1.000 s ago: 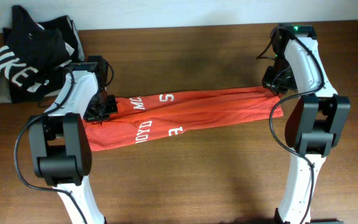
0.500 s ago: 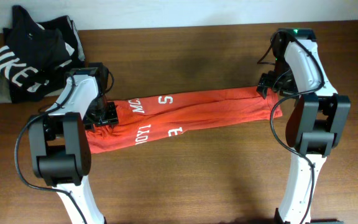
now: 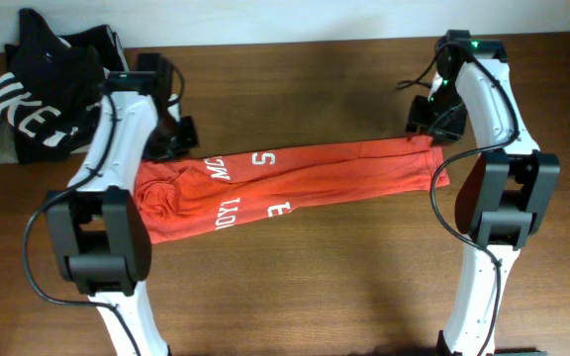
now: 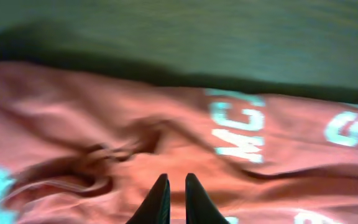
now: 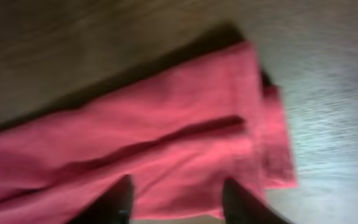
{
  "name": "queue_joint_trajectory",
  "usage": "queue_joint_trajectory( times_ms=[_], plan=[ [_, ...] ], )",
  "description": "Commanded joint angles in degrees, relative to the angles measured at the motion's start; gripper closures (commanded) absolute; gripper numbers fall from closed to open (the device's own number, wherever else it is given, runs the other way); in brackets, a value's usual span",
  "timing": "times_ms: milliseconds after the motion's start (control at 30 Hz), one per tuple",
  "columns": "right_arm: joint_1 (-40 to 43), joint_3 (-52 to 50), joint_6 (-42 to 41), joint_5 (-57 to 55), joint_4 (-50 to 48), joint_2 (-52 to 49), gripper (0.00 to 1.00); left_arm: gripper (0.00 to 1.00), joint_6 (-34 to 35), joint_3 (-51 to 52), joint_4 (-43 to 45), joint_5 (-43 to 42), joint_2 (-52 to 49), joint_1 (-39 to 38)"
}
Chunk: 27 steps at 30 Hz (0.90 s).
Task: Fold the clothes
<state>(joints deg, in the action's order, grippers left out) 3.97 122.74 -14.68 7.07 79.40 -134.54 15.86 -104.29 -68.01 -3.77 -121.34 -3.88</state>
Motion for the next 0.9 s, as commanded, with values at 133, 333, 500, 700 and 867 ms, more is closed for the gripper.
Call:
queue_joint_trajectory(
  times_ms=[133, 333, 500, 700, 867],
  plan=[
    [-5.97, 0.26, 0.96, 4.31, 0.02, 0.92, 0.82, 0.98, -0.04, -0.15, 0.48, -3.98, -5.33, -8.17],
    [-8.79, 0.09, 0.94, 4.31, 0.07, -1.88, 0.96, 0.99, -0.04, 1.55, -0.94, -4.0, -6.27, -8.87],
    [-9.2, -2.01, 0.94, 4.26, -0.87, -3.85, 0.96, 0.99, -0.04, 8.57, 2.29, -3.98, -6.27, -8.59],
    [-9.14, -6.93, 0.68, -1.11, -1.9, -3.85, 0.96, 0.99, -0.04, 12.07, 2.91, -3.67, -6.27, -7.02],
    [-8.83, -10.36, -5.57, -11.69, -1.77, -3.85, 0.96, 0.99, 0.0, 12.13, -0.63, 4.24, -6.27, -3.39]
  ],
)
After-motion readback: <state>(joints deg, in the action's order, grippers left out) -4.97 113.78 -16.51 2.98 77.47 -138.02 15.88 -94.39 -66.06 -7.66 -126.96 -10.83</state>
